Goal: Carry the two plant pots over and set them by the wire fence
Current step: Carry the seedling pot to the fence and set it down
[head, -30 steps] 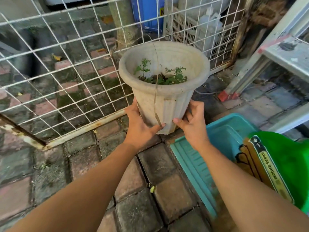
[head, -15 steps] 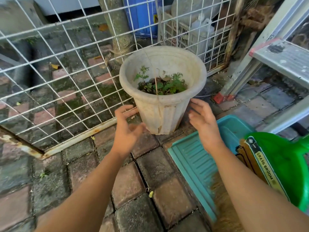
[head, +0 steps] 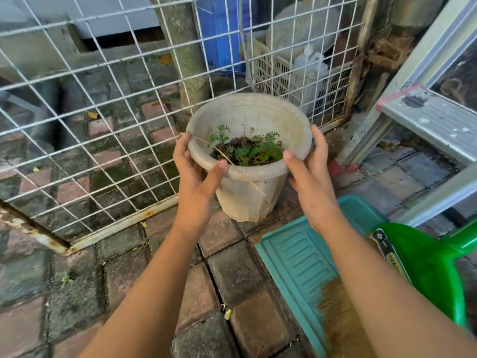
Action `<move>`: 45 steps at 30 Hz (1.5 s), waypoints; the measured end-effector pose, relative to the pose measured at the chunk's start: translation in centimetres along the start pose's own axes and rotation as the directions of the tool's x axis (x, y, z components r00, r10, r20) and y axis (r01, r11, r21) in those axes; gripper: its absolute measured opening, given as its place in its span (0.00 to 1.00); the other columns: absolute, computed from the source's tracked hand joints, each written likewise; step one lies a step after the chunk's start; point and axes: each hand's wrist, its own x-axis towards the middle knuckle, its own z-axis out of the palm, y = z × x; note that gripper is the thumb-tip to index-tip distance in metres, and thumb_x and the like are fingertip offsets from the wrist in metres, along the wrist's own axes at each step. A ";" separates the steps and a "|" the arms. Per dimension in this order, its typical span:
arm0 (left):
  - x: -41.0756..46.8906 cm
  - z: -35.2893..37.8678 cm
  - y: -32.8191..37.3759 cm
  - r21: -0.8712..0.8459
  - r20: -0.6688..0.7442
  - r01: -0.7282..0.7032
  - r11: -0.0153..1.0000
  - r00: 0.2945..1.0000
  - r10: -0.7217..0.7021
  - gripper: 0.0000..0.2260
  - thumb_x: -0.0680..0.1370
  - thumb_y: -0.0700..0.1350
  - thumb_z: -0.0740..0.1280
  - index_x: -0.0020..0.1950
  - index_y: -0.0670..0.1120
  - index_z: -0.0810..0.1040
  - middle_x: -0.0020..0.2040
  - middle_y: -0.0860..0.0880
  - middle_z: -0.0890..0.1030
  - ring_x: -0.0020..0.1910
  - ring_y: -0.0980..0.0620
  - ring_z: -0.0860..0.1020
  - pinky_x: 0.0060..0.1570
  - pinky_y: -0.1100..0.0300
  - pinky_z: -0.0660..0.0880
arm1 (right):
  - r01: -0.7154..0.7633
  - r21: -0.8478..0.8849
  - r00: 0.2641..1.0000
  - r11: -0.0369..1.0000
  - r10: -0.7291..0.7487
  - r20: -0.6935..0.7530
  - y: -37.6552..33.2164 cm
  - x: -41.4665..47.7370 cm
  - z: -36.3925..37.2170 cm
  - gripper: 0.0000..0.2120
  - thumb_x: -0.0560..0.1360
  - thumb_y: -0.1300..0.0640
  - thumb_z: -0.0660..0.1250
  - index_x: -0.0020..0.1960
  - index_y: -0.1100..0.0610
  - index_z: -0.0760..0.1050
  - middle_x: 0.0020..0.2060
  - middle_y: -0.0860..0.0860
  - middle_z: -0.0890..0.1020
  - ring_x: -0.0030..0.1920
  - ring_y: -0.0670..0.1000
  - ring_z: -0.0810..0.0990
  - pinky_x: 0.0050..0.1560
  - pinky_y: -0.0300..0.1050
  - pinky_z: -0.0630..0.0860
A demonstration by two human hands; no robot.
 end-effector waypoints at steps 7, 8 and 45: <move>1.0 1.7 0.6 0.026 -0.042 -0.044 0.999 0.998 0.045 0.34 0.74 0.58 0.71 0.75 0.63 0.59 0.84 0.43 0.62 0.84 0.39 0.65 0.80 0.34 0.66 | 0.060 -0.041 0.989 0.997 -0.065 -0.132 0.1 1.9 1.0 0.37 0.70 0.38 0.61 0.78 0.30 0.56 0.62 0.20 0.72 0.62 0.25 0.75 0.65 0.43 0.75; 0.8 2.1 0.6 0.045 -0.047 -0.063 0.997 0.997 0.065 0.32 0.74 0.57 0.71 0.74 0.63 0.59 0.83 0.43 0.62 0.84 0.40 0.64 0.81 0.37 0.66 | 0.070 -0.036 0.990 0.997 -0.074 -0.124 0.2 2.1 0.7 0.36 0.71 0.40 0.62 0.78 0.30 0.58 0.68 0.29 0.74 0.67 0.32 0.75 0.70 0.50 0.77; -1.8 -0.4 13.7 0.376 0.112 0.388 0.842 0.882 -0.457 0.40 0.81 0.40 0.73 0.84 0.48 0.49 0.82 0.42 0.61 0.84 0.39 0.60 0.80 0.36 0.67 | -0.166 -0.751 0.966 0.639 0.260 0.008 -15.3 -1.1 -2.6 0.30 0.80 0.55 0.72 0.79 0.50 0.67 0.76 0.60 0.67 0.70 0.62 0.76 0.75 0.59 0.72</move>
